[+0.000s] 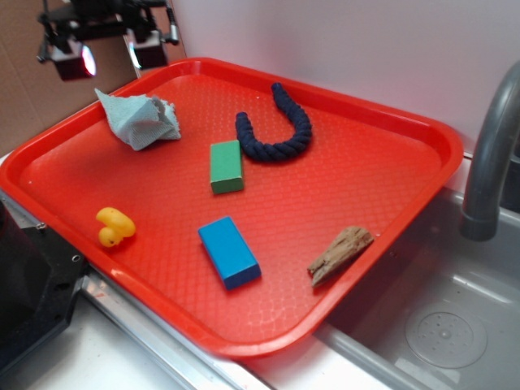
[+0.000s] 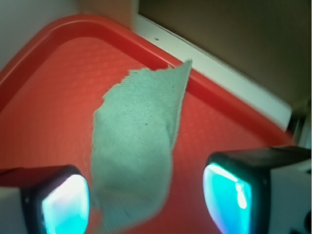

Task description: Grab the blue cloth.

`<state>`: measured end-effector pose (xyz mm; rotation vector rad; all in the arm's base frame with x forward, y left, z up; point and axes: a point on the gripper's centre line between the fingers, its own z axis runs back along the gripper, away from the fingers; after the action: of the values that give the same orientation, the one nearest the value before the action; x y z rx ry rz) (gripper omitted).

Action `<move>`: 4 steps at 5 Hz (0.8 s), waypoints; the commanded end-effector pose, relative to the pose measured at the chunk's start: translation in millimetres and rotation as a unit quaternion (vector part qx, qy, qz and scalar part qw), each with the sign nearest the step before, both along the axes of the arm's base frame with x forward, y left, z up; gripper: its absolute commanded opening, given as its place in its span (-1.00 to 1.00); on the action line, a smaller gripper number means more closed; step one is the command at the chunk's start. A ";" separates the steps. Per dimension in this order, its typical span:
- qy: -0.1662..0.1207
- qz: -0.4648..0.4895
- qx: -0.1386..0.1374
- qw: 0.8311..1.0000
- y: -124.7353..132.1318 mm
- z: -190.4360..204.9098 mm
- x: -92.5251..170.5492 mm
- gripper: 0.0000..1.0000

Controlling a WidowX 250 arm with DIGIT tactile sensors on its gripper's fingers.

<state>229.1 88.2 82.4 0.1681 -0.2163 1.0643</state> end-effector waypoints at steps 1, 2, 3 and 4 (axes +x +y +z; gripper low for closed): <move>0.038 0.044 -0.049 0.997 2.0 -35.8 -3.7 1.00; 0.047 0.012 -0.071 0.996 0.0 -54.3 -6.7 1.00; 0.038 -0.040 -0.081 0.995 -3.3 -72.4 -6.6 1.00; 0.029 -0.048 -0.072 0.996 -5.0 -68.1 -4.5 -1.00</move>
<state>239.1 75.8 13.3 0.0534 -0.1066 0.9855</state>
